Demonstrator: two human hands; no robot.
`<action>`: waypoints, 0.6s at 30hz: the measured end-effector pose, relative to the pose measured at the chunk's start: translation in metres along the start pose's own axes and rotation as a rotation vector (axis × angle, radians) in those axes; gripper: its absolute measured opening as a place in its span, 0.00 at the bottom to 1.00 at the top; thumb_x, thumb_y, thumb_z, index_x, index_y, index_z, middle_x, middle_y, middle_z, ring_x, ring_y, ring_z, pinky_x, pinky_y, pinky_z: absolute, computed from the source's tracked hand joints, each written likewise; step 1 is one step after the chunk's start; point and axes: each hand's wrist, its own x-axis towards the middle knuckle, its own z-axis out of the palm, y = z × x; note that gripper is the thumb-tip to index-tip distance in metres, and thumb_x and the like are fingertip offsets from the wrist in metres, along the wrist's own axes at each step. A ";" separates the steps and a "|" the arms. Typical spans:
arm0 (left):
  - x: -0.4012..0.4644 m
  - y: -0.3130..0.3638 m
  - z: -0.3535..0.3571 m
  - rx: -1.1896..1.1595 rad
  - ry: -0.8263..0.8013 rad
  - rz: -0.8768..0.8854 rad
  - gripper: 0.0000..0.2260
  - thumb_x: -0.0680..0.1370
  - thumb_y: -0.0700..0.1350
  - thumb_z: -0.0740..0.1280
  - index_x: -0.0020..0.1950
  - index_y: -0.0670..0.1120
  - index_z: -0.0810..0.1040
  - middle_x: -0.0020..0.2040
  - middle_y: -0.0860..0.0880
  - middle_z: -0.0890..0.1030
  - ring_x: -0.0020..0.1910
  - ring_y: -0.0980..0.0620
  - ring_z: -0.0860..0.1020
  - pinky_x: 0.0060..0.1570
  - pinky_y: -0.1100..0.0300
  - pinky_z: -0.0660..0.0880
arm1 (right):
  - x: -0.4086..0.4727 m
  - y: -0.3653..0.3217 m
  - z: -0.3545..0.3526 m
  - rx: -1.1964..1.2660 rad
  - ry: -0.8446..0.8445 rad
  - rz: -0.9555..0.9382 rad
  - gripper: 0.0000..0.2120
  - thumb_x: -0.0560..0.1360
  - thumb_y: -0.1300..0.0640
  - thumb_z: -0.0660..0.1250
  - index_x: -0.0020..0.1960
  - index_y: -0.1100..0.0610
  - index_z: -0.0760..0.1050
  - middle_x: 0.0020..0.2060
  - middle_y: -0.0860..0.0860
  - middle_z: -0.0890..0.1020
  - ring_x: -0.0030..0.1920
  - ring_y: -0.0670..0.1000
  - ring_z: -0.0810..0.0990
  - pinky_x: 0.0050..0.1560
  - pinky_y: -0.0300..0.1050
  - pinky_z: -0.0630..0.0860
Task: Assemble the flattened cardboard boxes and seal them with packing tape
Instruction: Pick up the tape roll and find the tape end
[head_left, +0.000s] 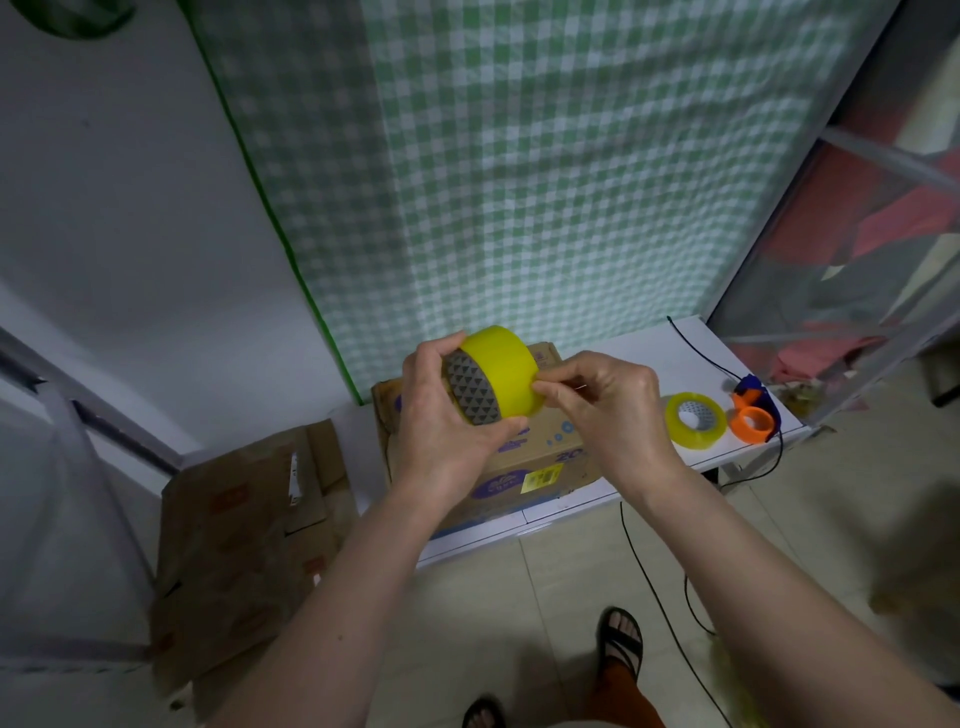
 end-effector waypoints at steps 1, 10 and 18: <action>0.000 0.000 -0.001 0.007 -0.004 0.000 0.40 0.59 0.46 0.83 0.63 0.59 0.65 0.62 0.54 0.70 0.63 0.56 0.71 0.62 0.52 0.74 | 0.001 0.000 0.000 -0.005 -0.009 0.008 0.04 0.70 0.64 0.73 0.42 0.57 0.82 0.35 0.47 0.82 0.38 0.49 0.83 0.43 0.40 0.80; 0.002 0.001 -0.007 0.040 -0.004 0.051 0.40 0.58 0.44 0.84 0.61 0.61 0.66 0.62 0.57 0.68 0.64 0.56 0.70 0.64 0.51 0.73 | 0.002 -0.003 -0.002 -0.064 -0.064 -0.010 0.01 0.73 0.63 0.71 0.43 0.59 0.80 0.31 0.47 0.80 0.34 0.45 0.81 0.36 0.32 0.76; 0.001 0.003 -0.004 0.065 -0.014 0.036 0.39 0.59 0.46 0.83 0.61 0.63 0.65 0.61 0.60 0.66 0.65 0.55 0.70 0.63 0.50 0.74 | -0.001 0.000 -0.003 -0.249 0.004 -0.258 0.03 0.71 0.67 0.71 0.43 0.60 0.81 0.36 0.43 0.76 0.35 0.42 0.75 0.39 0.27 0.72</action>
